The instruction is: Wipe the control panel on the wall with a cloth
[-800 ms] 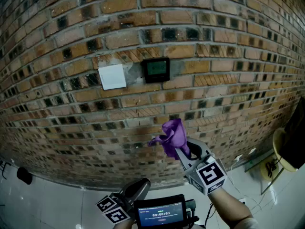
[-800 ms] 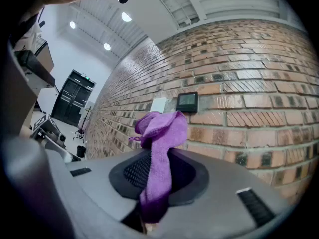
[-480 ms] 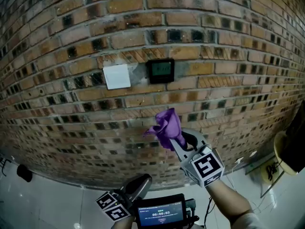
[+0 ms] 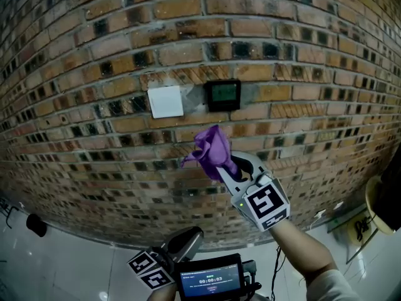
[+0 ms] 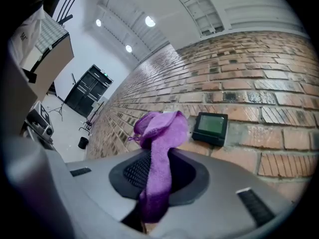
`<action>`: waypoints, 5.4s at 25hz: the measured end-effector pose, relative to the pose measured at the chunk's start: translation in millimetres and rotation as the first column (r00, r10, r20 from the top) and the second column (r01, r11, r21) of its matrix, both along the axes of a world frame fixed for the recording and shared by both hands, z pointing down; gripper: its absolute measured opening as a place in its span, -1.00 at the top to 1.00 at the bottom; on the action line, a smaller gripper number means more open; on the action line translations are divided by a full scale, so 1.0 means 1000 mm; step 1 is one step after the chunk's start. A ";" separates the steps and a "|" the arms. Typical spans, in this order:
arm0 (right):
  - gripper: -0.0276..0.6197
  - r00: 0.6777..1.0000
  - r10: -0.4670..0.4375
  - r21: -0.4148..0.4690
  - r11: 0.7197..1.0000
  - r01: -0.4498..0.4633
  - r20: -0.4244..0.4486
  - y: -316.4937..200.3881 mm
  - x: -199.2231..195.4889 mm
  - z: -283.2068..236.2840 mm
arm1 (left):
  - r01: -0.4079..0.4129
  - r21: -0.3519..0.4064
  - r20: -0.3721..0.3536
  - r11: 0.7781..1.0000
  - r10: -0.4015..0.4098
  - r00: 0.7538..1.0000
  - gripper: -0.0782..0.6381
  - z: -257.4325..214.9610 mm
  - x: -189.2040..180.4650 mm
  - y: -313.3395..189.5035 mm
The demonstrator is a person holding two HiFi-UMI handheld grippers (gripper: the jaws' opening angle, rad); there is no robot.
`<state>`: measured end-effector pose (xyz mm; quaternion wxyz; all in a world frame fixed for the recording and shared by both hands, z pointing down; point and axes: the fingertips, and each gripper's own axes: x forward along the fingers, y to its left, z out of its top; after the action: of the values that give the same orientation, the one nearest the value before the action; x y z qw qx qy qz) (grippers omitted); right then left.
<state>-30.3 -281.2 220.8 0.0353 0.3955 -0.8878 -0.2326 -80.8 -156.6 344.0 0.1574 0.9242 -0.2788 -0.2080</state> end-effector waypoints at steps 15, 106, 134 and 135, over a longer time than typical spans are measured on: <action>0.65 1.000 0.014 0.097 0.995 -0.013 -0.013 -0.043 -0.027 -0.054 | 0.018 0.012 0.016 1.000 -0.019 1.000 0.70 -0.006 -0.011 -0.006; 0.65 0.979 0.191 0.187 0.961 -0.202 0.075 -0.074 0.034 -0.112 | -0.013 0.046 0.020 0.999 0.012 1.000 0.70 -0.015 0.012 -0.003; 0.65 0.996 0.086 0.113 0.990 -0.081 -0.038 -0.093 -0.045 -0.073 | 0.046 0.031 0.018 0.998 -0.047 0.999 0.70 -0.011 -0.015 0.000; 0.65 0.995 0.093 0.114 0.989 -0.089 -0.035 -0.094 -0.041 -0.074 | 0.043 0.032 0.018 0.999 -0.043 0.999 0.70 -0.011 -0.014 -0.001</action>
<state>-71.4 -375.3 147.0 0.0415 0.4322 -0.8534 -0.2885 -94.5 -157.4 333.5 0.1358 0.9222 -0.2969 -0.2070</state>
